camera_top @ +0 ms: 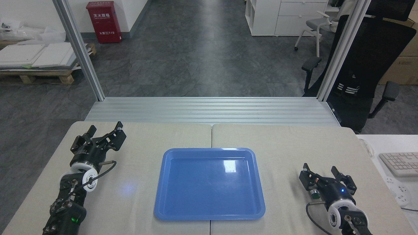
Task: Pick up switch part and place in tray
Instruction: 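Lower the right gripper and grasp the small orange-and-white switch part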
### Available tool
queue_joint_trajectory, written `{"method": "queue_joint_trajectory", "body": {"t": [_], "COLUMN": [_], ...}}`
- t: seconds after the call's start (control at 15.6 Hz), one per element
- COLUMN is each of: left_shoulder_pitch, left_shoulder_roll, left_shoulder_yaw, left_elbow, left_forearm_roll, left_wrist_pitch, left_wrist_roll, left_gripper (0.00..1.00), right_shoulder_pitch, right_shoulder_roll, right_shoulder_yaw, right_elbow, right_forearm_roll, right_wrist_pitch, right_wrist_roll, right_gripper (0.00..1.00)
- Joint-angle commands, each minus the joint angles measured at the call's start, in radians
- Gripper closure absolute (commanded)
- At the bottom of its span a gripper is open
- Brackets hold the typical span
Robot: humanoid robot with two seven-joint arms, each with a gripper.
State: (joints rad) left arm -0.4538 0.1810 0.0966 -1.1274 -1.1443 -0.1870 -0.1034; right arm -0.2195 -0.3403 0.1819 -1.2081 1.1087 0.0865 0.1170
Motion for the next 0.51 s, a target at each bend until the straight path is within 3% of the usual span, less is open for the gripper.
{"method": "queue_joint_trajectory", "body": {"t": [0.0, 0.26, 0.32, 0.45], "left_shoulder_pitch": [0.000, 0.001, 0.000, 0.000], "left_shoulder_roll": [0.000, 0.000, 0.000, 0.000], "left_shoulder_yaw": [0.000, 0.000, 0.000, 0.000], "left_elbow": [0.000, 0.000, 0.000, 0.000], "left_forearm_roll": [0.000, 0.000, 0.000, 0.000], "left_wrist_pitch": [0.000, 0.000, 0.000, 0.000], "left_wrist_roll": [0.001, 0.001, 0.001, 0.001], "left_gripper": [0.00, 0.00, 0.00, 0.00], "right_shoulder_pitch": [0.003, 0.000, 0.002, 0.000], "right_shoulder_roll": [0.001, -0.002, -0.002, -0.003], "right_shoulder_yaw": [0.033, 0.073, 0.086, 0.111], "right_elbow": [0.065, 0.085, 0.084, 0.084], "right_forearm_roll": [0.000, 0.005, 0.008, 0.011], "right_wrist_pitch": [0.001, 0.001, 0.002, 0.018], "right_wrist_roll": [0.015, 0.015, 0.016, 0.017], "right_gripper": [0.02, 0.05, 0.22, 0.66]}}
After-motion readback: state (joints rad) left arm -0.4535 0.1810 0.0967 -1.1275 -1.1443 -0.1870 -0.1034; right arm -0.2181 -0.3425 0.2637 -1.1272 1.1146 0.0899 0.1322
